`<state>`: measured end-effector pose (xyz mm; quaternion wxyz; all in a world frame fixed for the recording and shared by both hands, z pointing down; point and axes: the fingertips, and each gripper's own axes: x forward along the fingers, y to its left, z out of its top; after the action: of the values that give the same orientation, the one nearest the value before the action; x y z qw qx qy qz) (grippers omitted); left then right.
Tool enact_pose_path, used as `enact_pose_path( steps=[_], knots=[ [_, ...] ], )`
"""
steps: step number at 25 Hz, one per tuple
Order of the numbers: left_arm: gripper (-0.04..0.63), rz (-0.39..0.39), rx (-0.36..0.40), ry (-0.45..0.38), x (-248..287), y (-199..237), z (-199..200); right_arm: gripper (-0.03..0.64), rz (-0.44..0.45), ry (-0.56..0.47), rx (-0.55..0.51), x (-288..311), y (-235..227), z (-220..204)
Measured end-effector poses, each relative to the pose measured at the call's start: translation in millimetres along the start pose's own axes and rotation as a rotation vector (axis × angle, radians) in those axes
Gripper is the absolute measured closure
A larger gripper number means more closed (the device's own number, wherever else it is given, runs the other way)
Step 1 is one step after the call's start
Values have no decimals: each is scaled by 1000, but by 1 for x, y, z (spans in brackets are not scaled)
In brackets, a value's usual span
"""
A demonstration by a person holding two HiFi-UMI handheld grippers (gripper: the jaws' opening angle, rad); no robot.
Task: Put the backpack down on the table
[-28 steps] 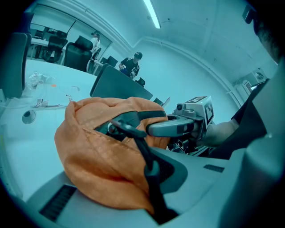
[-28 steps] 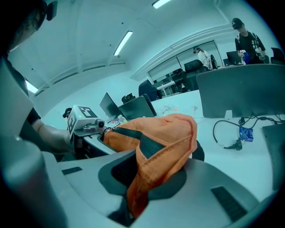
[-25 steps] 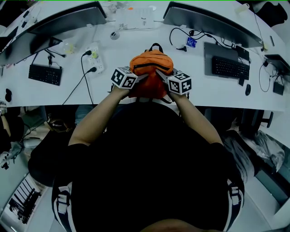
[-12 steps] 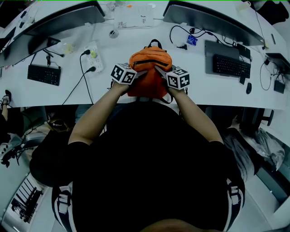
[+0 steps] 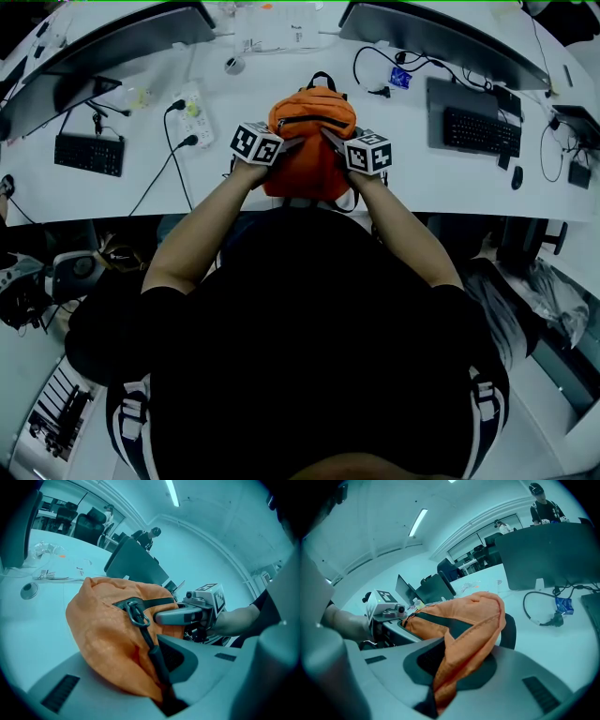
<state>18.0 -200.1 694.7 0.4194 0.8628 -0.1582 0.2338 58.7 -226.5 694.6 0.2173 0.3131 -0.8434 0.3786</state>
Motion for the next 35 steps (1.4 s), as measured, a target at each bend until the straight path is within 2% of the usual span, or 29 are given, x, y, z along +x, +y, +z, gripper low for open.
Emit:
enact_pose_path(
  steps=[6,11,16,24,35],
  knots=[
    [545,-19,-45,4,3,11,-3,555,-11,10,12,10,-10,-2],
    [545,-37,-60,16,6,40,-7,554,-29,35,17,36,-21,-4],
    [545,-26,-73,30,9,36,-7,554,-34,40,20,30,-26,-6],
    [545,-37,-106,51,18,52,-15,550,-46,105,13,43,-38,-18],
    [543,-20,-164,52,26,74,-21,529,-74,137,32,58,-55,-27]
  ],
)
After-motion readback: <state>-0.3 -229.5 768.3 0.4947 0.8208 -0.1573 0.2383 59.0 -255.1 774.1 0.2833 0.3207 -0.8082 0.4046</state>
